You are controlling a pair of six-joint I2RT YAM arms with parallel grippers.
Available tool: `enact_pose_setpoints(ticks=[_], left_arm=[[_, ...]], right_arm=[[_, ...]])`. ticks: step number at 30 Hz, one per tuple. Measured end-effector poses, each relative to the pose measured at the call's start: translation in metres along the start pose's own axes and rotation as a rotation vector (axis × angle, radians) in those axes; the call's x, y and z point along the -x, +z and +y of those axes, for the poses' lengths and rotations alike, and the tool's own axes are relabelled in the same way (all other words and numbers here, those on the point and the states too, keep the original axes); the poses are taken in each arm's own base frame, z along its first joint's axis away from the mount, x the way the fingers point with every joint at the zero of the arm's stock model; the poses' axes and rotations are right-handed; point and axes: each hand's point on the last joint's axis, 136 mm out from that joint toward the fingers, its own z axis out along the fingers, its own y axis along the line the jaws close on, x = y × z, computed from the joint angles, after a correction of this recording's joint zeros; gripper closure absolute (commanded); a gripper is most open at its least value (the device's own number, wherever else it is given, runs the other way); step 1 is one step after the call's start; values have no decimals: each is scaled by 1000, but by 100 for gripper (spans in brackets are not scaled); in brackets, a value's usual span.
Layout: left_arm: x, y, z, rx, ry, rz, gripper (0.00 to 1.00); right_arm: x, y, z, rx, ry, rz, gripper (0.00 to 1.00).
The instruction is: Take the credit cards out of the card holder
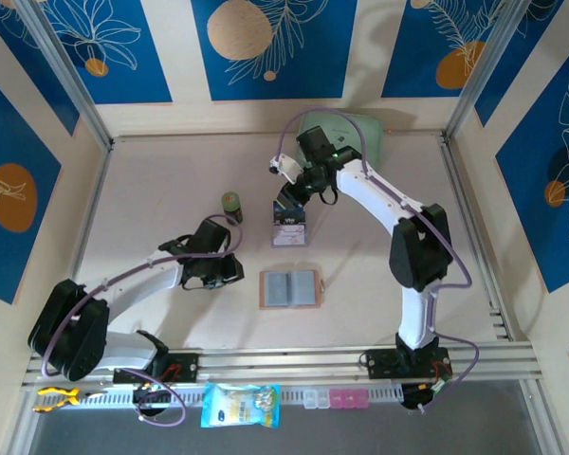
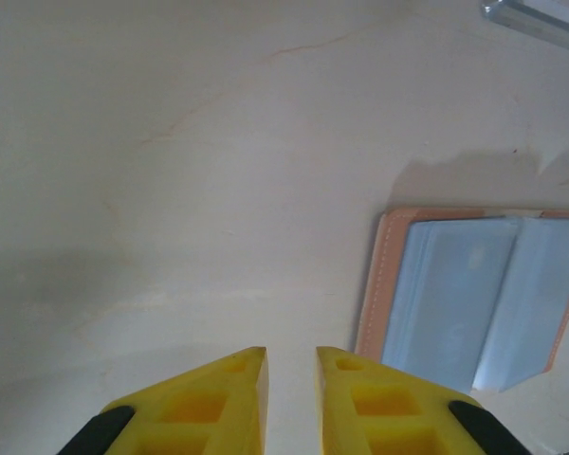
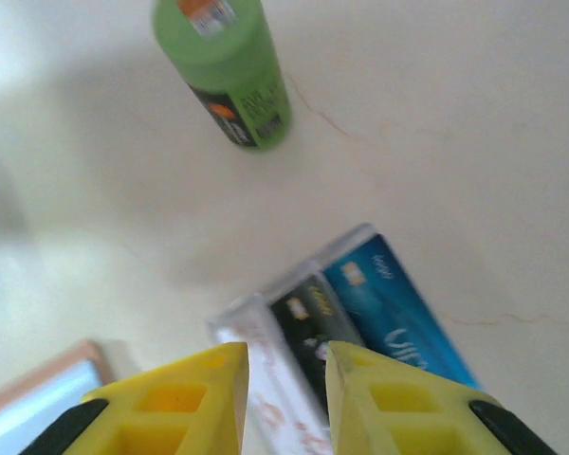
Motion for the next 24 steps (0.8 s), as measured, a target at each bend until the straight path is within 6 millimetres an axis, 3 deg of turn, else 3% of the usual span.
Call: enact_pose_setpoints(ticks=[5, 11, 19, 24], left_arm=[[-2, 2, -14, -42, 37, -4, 82], [-11, 12, -25, -56, 74, 25, 86], [-20, 22, -43, -69, 122, 56, 95], [-28, 30, -45, -65, 124, 82, 99]], right_arm=[[-15, -10, 41, 42, 175, -17, 73], [-57, -5, 79, 100, 442, 41, 81], [-88, -15, 109, 102, 727, 66, 85], [-110, -8, 120, 100, 831, 119, 79]])
